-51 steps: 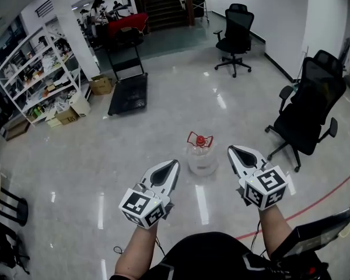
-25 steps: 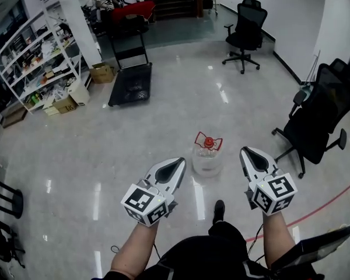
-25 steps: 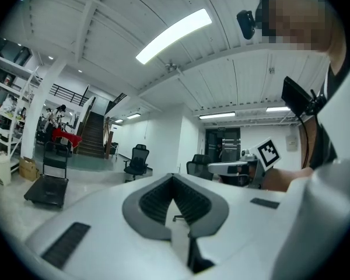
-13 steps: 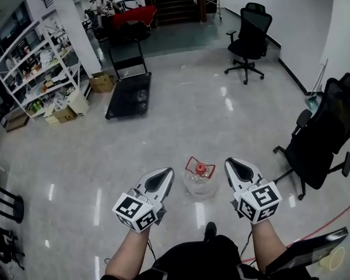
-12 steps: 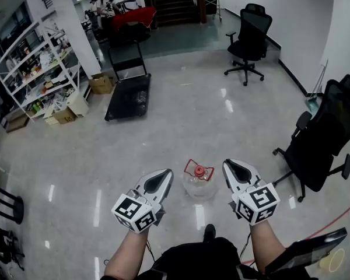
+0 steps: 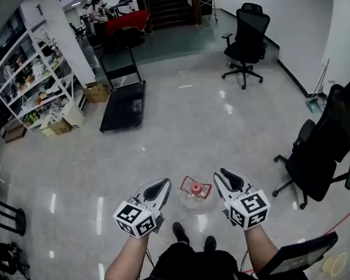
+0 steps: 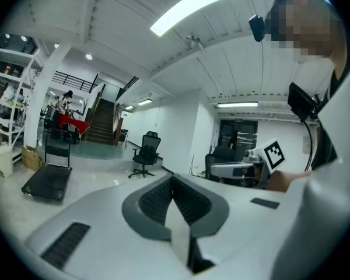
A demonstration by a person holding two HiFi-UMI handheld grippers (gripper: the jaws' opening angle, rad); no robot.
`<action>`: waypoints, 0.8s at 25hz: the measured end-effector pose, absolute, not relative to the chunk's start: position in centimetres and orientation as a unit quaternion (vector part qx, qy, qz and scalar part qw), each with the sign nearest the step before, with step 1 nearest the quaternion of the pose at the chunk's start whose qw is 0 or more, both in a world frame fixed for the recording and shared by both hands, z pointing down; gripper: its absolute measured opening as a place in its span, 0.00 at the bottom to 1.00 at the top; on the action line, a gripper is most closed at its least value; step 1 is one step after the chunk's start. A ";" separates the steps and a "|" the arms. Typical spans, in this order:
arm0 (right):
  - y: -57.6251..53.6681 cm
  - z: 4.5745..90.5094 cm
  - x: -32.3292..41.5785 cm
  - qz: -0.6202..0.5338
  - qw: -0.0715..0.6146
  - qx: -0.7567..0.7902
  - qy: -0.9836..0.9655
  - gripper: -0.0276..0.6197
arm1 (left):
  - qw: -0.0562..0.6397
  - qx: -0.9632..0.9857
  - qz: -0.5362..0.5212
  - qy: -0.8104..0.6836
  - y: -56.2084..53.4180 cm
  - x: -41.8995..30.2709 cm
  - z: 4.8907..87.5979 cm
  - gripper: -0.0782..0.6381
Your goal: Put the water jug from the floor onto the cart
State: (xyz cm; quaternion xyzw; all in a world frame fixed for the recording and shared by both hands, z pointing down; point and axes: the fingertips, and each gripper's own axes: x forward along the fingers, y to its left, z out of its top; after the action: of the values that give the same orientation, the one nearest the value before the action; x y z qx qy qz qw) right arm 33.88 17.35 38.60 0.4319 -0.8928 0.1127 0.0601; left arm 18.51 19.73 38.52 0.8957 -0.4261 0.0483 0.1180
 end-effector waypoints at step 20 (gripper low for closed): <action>5.1 59.1 33.9 0.246 0.147 0.516 -0.807 0.16 | 0.255 0.884 0.139 -0.367 4.1 14.2 57.7 0.10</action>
State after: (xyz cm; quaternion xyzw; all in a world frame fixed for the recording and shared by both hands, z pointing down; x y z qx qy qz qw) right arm 33.88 5.09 59.12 0.5157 -0.8074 0.2463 0.1468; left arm 14.18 4.09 57.69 0.8839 -0.3668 0.1387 0.2547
